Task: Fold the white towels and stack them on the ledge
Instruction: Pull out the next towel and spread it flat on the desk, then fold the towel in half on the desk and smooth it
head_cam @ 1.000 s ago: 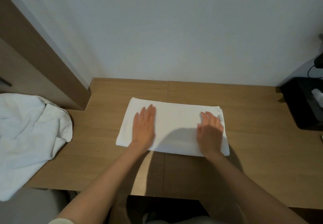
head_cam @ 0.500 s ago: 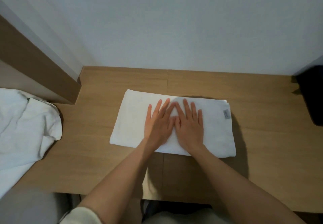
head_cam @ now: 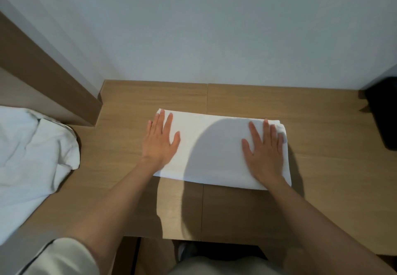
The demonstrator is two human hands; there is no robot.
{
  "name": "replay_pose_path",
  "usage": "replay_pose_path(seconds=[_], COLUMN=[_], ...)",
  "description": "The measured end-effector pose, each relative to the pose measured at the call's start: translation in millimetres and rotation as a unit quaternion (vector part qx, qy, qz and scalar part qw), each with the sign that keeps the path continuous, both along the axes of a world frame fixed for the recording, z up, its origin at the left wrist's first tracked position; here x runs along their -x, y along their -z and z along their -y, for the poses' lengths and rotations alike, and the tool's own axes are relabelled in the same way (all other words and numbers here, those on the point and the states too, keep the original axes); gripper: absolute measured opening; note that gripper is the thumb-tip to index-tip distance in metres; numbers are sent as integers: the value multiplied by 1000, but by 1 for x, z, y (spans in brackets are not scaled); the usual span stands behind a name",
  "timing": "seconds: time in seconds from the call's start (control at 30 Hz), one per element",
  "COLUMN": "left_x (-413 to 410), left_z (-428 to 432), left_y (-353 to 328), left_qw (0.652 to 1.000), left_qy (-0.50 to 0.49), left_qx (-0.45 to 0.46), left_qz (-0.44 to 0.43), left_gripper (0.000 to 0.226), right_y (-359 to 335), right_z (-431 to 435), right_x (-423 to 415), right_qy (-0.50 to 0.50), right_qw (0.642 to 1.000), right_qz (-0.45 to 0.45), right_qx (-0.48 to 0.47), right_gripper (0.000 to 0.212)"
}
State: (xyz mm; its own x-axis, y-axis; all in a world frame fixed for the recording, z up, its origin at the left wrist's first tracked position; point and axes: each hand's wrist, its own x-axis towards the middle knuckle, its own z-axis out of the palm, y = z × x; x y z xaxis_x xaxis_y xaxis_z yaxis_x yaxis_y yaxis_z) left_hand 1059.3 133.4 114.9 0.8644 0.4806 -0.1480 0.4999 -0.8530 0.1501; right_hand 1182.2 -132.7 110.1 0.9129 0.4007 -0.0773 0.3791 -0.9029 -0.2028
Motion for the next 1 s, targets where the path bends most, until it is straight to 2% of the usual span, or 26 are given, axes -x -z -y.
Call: replay_pose_path(seconds=[0.1, 0.23, 0.33, 0.43, 0.6, 0.7, 0.87, 1.0], left_x=[-7, -22, -18, -2, 27, 40, 40, 39], left_z=[20, 87, 116, 93, 37, 21, 17, 10], left_y=[-9, -13, -6, 5, 12, 7, -10, -25], left_qw=[1000, 998, 996, 997, 998, 998, 995, 975], left_qy=[-14, 8, 18, 45, -42, -55, -49, -108], left_qx=[-23, 47, 66, 29, 0, 11, 90, 179], left_qz=[3, 51, 60, 55, 36, 13, -10, 81], left_gripper=[58, 56, 54, 53, 54, 57, 58, 49], right_y=[-6, -6, 0, 2, -2, -5, -16, -25], right_z=[-13, -50, -58, -29, 22, 26, 28, 32], right_x=[12, 49, 63, 54, 35, 35, 32, 27], right_qy=[23, -11, -23, -46, 8, 13, 21, 75], right_qw=[999, 999, 999, 998, 999, 999, 999, 989], right_qz=[-23, -45, -29, -24, -2, -14, -41, -14], right_qx=[12, 0, 34, 23, 41, 47, -21, -127], right_gripper=[56, 57, 59, 56, 56, 55, 56, 53])
